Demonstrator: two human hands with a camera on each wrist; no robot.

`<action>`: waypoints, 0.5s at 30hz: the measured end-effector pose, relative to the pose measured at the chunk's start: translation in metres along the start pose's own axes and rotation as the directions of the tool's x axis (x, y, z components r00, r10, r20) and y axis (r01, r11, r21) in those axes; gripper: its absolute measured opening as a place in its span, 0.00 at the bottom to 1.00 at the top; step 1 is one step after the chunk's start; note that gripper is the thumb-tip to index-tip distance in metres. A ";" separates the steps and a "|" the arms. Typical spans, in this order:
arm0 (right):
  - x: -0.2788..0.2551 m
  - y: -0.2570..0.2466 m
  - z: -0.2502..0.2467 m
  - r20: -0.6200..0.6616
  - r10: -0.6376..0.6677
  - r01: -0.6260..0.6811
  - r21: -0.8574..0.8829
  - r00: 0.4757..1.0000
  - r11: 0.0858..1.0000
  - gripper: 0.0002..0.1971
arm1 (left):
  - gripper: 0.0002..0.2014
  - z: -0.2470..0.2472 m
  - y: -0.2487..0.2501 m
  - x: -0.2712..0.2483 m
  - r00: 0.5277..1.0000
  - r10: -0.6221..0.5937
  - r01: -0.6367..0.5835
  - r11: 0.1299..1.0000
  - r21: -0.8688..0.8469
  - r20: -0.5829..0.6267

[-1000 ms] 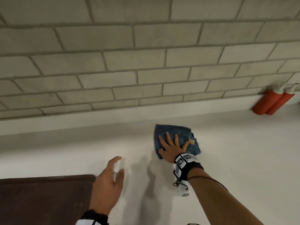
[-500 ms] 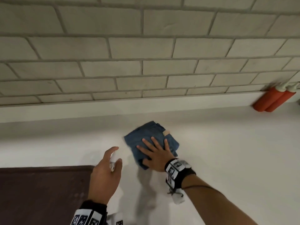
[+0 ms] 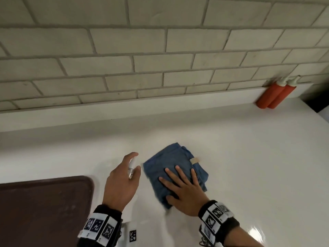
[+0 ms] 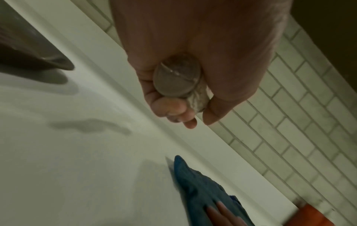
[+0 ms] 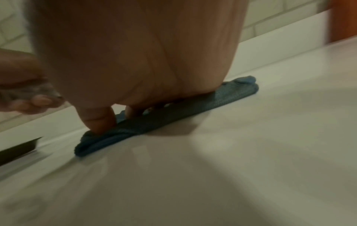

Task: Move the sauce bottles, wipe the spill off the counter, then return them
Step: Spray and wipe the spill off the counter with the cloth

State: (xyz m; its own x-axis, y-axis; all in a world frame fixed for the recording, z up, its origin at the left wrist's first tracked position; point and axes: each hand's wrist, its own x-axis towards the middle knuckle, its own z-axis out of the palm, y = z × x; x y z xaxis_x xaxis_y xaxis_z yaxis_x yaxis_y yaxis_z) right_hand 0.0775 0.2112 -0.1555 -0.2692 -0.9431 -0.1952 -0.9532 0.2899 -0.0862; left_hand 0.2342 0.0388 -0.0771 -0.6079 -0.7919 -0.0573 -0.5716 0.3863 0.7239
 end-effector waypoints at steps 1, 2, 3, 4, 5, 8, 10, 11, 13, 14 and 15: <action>-0.001 0.002 -0.001 0.027 0.048 -0.048 0.001 0.998 0.999 0.33 | 0.21 0.004 0.008 -0.003 1.000 0.020 -0.021 1.000 0.011 0.024; -0.002 -0.001 -0.001 0.040 0.087 -0.088 0.013 0.995 0.996 0.33 | 0.21 0.009 0.016 -0.004 0.998 0.040 -0.041 0.999 0.021 0.048; -0.006 -0.009 0.001 0.038 0.099 -0.101 0.036 0.994 0.994 0.32 | 0.20 0.014 0.024 -0.005 0.996 0.057 -0.059 0.998 0.031 0.070; -0.013 -0.018 0.004 0.014 0.091 -0.091 0.055 0.996 0.994 0.32 | 0.20 0.020 0.032 -0.005 0.993 0.073 -0.077 0.996 0.041 0.089; -0.024 -0.027 0.007 -0.007 0.060 -0.059 0.059 0.998 0.997 0.32 | 0.20 0.027 0.041 -0.003 0.990 0.089 -0.095 0.994 0.053 0.109; -0.074 -0.025 0.021 -0.012 -0.073 0.074 0.045 0.997 0.996 0.33 | 0.20 0.052 0.067 0.004 0.974 0.153 -0.169 0.982 0.086 0.165; -0.103 0.000 0.028 0.018 -0.102 0.101 0.046 0.995 0.994 0.33 | 0.20 0.073 0.086 0.007 0.958 0.203 -0.230 0.966 0.120 0.204; -0.114 0.016 0.030 0.024 -0.083 0.082 0.047 0.996 0.996 0.33 | 0.20 0.083 0.096 0.008 0.950 0.222 -0.255 0.957 0.139 0.219; -0.131 0.050 0.027 0.013 0.026 -0.027 0.064 1.000 0.998 0.35 | 0.19 0.101 0.118 0.011 0.941 0.246 -0.292 0.938 0.188 0.233; -0.138 0.065 0.025 0.000 0.099 -0.099 0.083 0.995 0.992 0.37 | 0.19 0.108 0.128 0.014 0.940 0.251 -0.300 0.930 0.210 0.232; -0.146 0.078 0.022 -0.003 0.165 -0.163 0.106 0.986 0.981 0.38 | 0.19 0.115 0.137 0.018 0.942 0.247 -0.298 0.927 0.229 0.229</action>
State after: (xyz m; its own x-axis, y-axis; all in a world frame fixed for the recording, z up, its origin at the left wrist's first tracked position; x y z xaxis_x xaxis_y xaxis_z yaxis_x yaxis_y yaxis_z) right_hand 0.0455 0.3751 -0.1554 -0.4229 -0.8830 -0.2035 -0.8764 0.4557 -0.1561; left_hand 0.0813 0.1319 -0.0577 -0.8395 -0.5424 -0.0326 -0.4745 0.7024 0.5306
